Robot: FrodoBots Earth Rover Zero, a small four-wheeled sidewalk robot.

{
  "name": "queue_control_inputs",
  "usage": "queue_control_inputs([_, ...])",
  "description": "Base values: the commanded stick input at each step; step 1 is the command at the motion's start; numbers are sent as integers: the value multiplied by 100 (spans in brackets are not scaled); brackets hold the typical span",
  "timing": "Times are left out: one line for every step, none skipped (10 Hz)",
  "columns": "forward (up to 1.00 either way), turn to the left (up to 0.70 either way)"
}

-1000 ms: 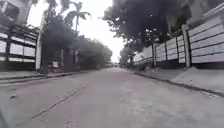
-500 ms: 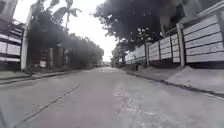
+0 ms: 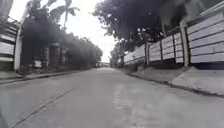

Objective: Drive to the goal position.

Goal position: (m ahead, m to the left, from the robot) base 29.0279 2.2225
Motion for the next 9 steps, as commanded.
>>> queue_control_inputs([70,0])
queue_control_inputs([70,0])
queue_control_inputs([70,0])
queue_control_inputs([70,0])
queue_control_inputs([70,0])
queue_control_inputs([70,0])
queue_control_inputs([70,0])
queue_control_inputs([70,0])
queue_control_inputs([70,0])
